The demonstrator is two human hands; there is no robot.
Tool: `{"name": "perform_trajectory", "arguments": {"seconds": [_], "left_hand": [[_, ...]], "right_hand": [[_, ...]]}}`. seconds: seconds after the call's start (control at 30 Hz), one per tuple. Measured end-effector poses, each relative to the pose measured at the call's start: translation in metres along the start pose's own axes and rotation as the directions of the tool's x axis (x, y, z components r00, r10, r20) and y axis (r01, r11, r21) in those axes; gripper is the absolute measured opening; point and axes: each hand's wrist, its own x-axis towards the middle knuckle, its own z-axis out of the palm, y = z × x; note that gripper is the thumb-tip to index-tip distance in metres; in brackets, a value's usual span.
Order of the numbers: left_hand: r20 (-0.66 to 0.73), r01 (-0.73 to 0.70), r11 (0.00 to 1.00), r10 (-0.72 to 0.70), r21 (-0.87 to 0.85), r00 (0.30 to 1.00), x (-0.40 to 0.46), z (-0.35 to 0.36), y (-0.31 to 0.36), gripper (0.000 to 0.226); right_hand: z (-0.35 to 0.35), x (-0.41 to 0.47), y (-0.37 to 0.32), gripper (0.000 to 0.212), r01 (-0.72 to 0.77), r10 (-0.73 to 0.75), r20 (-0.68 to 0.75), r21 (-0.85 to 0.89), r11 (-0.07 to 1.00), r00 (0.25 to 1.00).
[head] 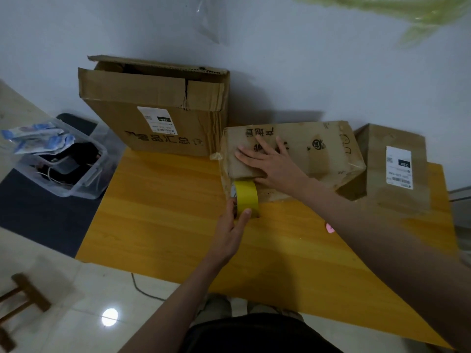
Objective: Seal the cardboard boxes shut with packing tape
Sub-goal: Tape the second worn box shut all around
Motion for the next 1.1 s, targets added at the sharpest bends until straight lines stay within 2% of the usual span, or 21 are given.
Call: {"name": "perform_trajectory", "arguments": {"seconds": [0.07, 0.17, 0.23, 0.27, 0.37, 0.43, 0.5, 0.53, 0.57, 0.7, 0.77, 0.83, 0.93, 1.0, 1.07, 1.1], "left_hand": [[0.020, -0.003, 1.000, 0.003, -0.002, 1.000, 0.000, 0.001, 0.000, 0.069], [0.015, -0.016, 1.000, 0.016, -0.018, 1.000, -0.003, 0.005, -0.005, 0.065], [0.008, -0.015, 1.000, 0.015, -0.003, 1.000, -0.004, 0.008, -0.010, 0.064], [-0.004, -0.032, 0.999, 0.032, 0.001, 0.999, -0.004, 0.010, -0.012, 0.054], [-0.046, -0.060, 0.998, 0.059, -0.016, 0.997, -0.004, 0.015, -0.013, 0.029], [-0.052, -0.091, 0.996, 0.090, -0.023, 0.995, -0.003, 0.017, -0.014, 0.027], [-0.046, -0.093, 0.995, 0.092, -0.034, 0.995, -0.004, 0.021, -0.016, 0.026], [-0.049, -0.097, 0.995, 0.095, -0.040, 0.994, -0.005, 0.022, -0.015, 0.025], [-0.057, -0.105, 0.994, 0.102, -0.043, 0.993, -0.005, 0.024, -0.014, 0.023], [-0.099, -0.124, 0.988, 0.115, -0.087, 0.988, -0.006, 0.027, -0.012, 0.028], [-0.104, -0.111, 0.989, 0.101, -0.094, 0.989, -0.007, 0.026, -0.012, 0.026], [-0.096, -0.103, 0.991, 0.095, -0.082, 0.991, -0.008, 0.026, -0.013, 0.025], [-0.080, -0.090, 0.991, 0.082, -0.097, 0.993, -0.010, 0.025, -0.013, 0.031], [-0.072, -0.102, 0.989, 0.094, -0.106, 0.993, -0.011, 0.025, -0.013, 0.031], [-0.071, -0.098, 0.988, 0.090, -0.123, 0.993, -0.012, 0.024, -0.011, 0.030], [-0.073, -0.093, 0.987, 0.084, -0.133, 0.994, -0.012, 0.024, -0.010, 0.030]], "right_hand": [[0.011, -0.016, -0.012, 0.075, -0.040, 0.048, -0.201, 0.040, 0.998, 0.979], [0.033, -0.049, -0.035, 0.044, -0.065, 0.094, -0.480, 0.077, 0.995, 0.872], [0.058, -0.087, -0.045, 0.027, -0.133, 0.231, -0.573, 0.209, 0.969, 0.786], [0.073, -0.109, -0.045, 0.020, -0.206, 0.339, -0.573, 0.286, 0.936, 0.746], [0.120, -0.168, -0.032, 0.014, -0.484, 0.635, -0.417, 0.417, 0.769, 0.650], [0.145, -0.190, -0.014, 0.018, -0.630, 0.809, -0.238, 0.523, 0.573, 0.538], [0.164, -0.197, 0.008, 0.026, -0.756, 0.911, -0.021, 0.550, 0.355, 0.412], [0.171, -0.197, 0.017, 0.031, -0.803, 0.922, 0.068, 0.520, 0.293, 0.380], [0.180, -0.196, 0.028, 0.035, -0.825, 0.912, 0.134, 0.490, 0.280, 0.389], [0.207, -0.187, 0.059, 0.034, -0.834, 0.809, 0.274, 0.366, 0.413, 0.521], [0.214, -0.182, 0.059, 0.032, -0.843, 0.785, 0.322, 0.308, 0.442, 0.529], [0.224, -0.185, 0.055, 0.020, -0.831, 0.770, 0.322, 0.299, 0.469, 0.551], [0.243, -0.198, 0.052, 0.011, -0.775, 0.730, 0.313, 0.434, 0.459, 0.608], [0.227, -0.195, 0.040, 0.010, -0.701, 0.665, 0.292, 0.507, 0.502, 0.687], [0.179, -0.183, 0.015, 0.018, -0.551, 0.598, 0.177, 0.643, 0.531, 0.782], [0.146, -0.175, 0.001, 0.029, -0.421, 0.548, 0.072, 0.726, 0.544, 0.833]]}}
